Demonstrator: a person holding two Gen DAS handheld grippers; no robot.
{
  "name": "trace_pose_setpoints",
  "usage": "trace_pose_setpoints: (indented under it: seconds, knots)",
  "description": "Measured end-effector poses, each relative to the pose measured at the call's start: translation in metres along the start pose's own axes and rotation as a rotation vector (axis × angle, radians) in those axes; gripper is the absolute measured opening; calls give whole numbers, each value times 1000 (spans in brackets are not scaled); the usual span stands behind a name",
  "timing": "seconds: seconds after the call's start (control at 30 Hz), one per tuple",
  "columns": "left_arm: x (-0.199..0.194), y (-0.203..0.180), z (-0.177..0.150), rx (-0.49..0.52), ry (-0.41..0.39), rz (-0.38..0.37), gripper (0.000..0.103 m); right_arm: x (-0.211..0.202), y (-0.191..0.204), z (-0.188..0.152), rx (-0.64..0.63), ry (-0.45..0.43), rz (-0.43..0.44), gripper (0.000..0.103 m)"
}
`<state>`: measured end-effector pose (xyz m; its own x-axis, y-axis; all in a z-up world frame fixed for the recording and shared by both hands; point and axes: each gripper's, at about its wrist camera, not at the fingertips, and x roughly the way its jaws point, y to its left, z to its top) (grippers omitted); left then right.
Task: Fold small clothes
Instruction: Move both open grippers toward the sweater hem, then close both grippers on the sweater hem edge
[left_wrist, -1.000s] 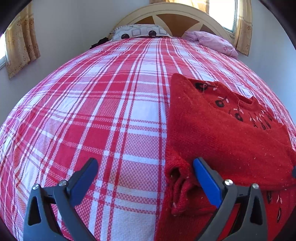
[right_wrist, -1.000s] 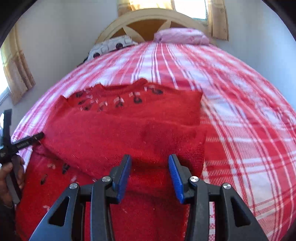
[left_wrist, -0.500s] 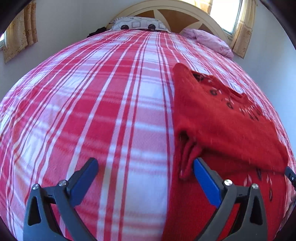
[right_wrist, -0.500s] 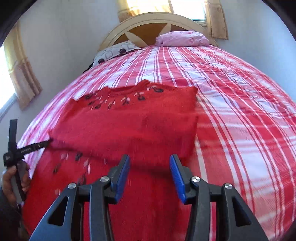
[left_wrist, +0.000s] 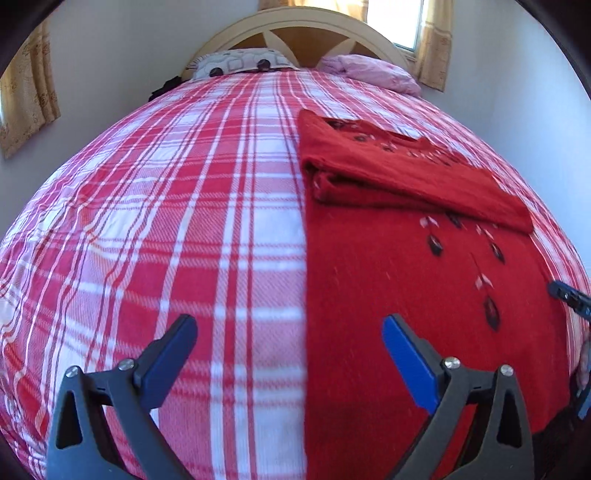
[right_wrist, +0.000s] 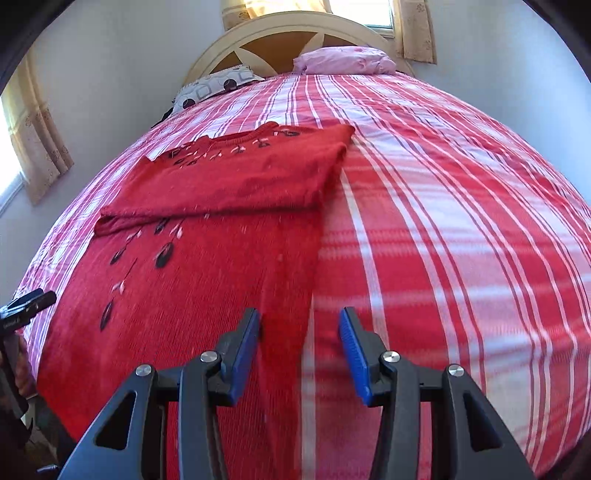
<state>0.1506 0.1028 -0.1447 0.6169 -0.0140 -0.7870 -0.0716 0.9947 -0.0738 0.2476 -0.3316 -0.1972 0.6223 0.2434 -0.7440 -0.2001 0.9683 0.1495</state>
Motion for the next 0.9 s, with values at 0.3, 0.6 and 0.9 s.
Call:
trace_pose_setpoints:
  seconds: [0.3, 0.6, 0.9]
  knots:
    - [-18, -2, -48, 48, 46, -13, 85, -31, 6, -48, -11, 29, -4, 47]
    - [-38, -8, -74, 53, 88, -85, 76, -55, 8, -83, -29, 85, 6, 47]
    - [-48, -18, -90, 93, 74, -69, 64, -72, 3, -114, -19, 129, 96, 47]
